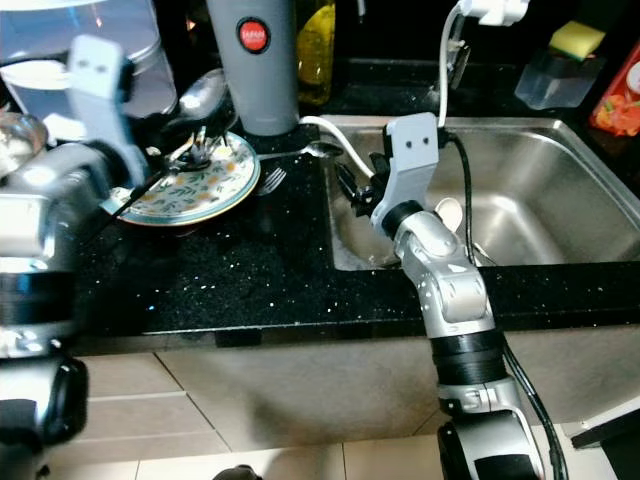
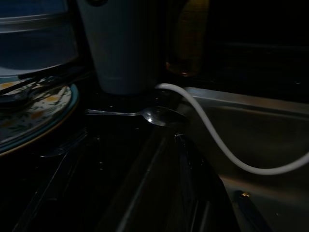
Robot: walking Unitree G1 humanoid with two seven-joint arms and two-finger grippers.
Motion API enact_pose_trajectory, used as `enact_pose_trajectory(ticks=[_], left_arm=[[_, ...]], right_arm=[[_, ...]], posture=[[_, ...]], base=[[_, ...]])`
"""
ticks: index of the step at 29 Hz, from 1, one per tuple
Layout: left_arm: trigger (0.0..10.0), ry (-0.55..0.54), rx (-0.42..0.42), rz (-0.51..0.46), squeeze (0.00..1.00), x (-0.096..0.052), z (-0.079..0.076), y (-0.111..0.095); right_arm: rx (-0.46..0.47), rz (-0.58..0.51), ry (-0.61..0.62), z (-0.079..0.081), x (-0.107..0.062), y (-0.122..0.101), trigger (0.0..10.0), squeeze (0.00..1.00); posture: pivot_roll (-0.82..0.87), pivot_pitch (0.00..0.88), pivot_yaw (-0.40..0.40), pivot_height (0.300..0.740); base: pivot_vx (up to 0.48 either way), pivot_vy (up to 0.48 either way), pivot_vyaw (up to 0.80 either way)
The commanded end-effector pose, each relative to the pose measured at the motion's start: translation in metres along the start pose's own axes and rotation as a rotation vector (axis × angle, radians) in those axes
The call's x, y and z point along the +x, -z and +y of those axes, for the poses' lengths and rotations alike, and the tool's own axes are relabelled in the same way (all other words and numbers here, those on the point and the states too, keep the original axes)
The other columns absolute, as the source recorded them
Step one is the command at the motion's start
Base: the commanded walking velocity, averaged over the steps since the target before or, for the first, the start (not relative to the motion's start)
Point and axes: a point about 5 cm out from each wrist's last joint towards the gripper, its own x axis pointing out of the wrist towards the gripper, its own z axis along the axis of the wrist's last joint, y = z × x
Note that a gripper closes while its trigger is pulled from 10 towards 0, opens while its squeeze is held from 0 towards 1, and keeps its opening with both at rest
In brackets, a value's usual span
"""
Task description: Kitchen organization
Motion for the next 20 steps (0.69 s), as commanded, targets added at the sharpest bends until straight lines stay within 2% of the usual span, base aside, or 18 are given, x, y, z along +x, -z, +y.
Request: enact_pose_trajectory(ticks=[1, 3, 4, 5, 6, 7, 8, 9, 10, 12, 13, 14, 17, 18, 20], left_arm=[[10.0, 0.034, 0.004, -0.018, 0.0, 0.004, -0.014, -0.003], [10.0, 0.023, -0.014, -0.035, 0.0, 0.019, -0.023, -0.002], [10.0, 0.023, -0.014, -0.035, 0.0, 0.019, -0.023, -0.002], [10.0, 0.027, -0.029, -0.05, 0.0, 0.031, -0.028, -0.002], [10.0, 0.027, -0.029, -0.05, 0.0, 0.031, -0.028, -0.002], [10.0, 0.046, -0.073, -0.056, 0.0, 0.045, -0.036, -0.001], [10.0, 0.046, -0.073, -0.056, 0.0, 0.045, -0.036, -0.001], [10.0, 0.103, -0.145, -0.054, 0.0, 0.066, -0.052, -0.001], [10.0, 0.103, -0.145, -0.054, 0.0, 0.066, -0.052, -0.001], [10.0, 0.085, -0.227, 0.032, 0.0, 0.086, -0.06, 0.01], [10.0, 0.085, -0.227, 0.032, 0.0, 0.086, -0.06, 0.01], [10.0, 0.093, -0.25, 0.089, 0.0, 0.095, -0.067, 0.017], [10.0, 0.104, -0.27, 0.133, 0.0, 0.101, -0.074, 0.022], [10.0, 0.116, -0.254, 0.159, 0.0, 0.105, -0.08, 0.026], [10.0, 0.146, -0.19, 0.149, 0.0, 0.11, -0.089, 0.027]], right_arm=[[0.02, -0.01, -0.005, -0.001, 0.002, -0.002, 10.0, 0.0], [0.067, -0.027, -0.03, 0.003, 0.004, -0.004, 10.0, 0.0], [0.067, -0.027, -0.03, 0.003, 0.004, -0.004, 10.0, 0.0], [0.081, -0.033, -0.032, 0.004, 0.005, -0.005, 10.0, 0.0], [0.081, -0.033, -0.032, 0.004, 0.005, -0.005, 10.0, 0.0], [0.089, -0.039, -0.03, 0.005, 0.006, -0.005, 10.0, 0.0], [0.089, -0.039, -0.03, 0.005, 0.006, -0.005, 10.0, 0.0], [0.092, -0.048, -0.017, 0.004, 0.007, -0.007, 10.0, 0.0], [0.092, -0.048, -0.017, 0.004, 0.007, -0.007, 10.0, 0.0], [0.085, -0.067, 0.043, -0.001, 0.005, -0.01, 10.0, 0.0], [0.085, -0.067, 0.043, -0.001, 0.005, -0.01, 10.0, 0.0], [0.071, -0.097, 0.104, -0.009, 0.002, -0.015, 10.0, 0.0], [0.086, -0.134, 0.156, -0.017, -0.001, -0.021, 10.0, 0.0], [0.119, -0.161, 0.182, -0.022, -0.005, -0.025, 10.0, 0.0], [0.197, -0.162, 0.196, -0.025, -0.01, -0.025, 10.0, 0.0]], posture=[[0.22, 0.026, -0.053, 0.74], [0.23, 0.027, -0.058, 0.74], [0.23, 0.027, -0.058, 0.74], [0.23, 0.029, -0.057, 0.74], [0.23, 0.029, -0.057, 0.74], [0.23, 0.032, -0.053, 0.74], [0.23, 0.032, -0.053, 0.74], [0.22, 0.035, -0.044, 0.74], [0.22, 0.035, -0.044, 0.74], [0.2, 0.04, -0.03, 0.74], [0.2, 0.04, -0.03, 0.74], [0.18, 0.046, -0.016, 0.74], [0.17, 0.049, -0.007, 0.74], [0.15, 0.053, 0.006, 0.74], [0.12, 0.057, 0.021, 0.74]], base=[[0.0, 0.0, 0.0], [0.0, 0.0, 0.0], [0.0, 0.0, 0.0], [0.0, 0.0, 0.0], [0.0, 0.0, 0.0], [0.0, 0.0, 0.0], [0.0, 0.0, 0.0], [0.0, 0.0, 0.0], [0.0, 0.0, 0.0], [0.0, 0.0, 0.0], [0.0, 0.0, 0.0], [0.0, 0.0, 0.0], [0.0, 0.0, 0.0], [0.0, 0.0, 0.0], [0.0, 0.0, 0.0]])
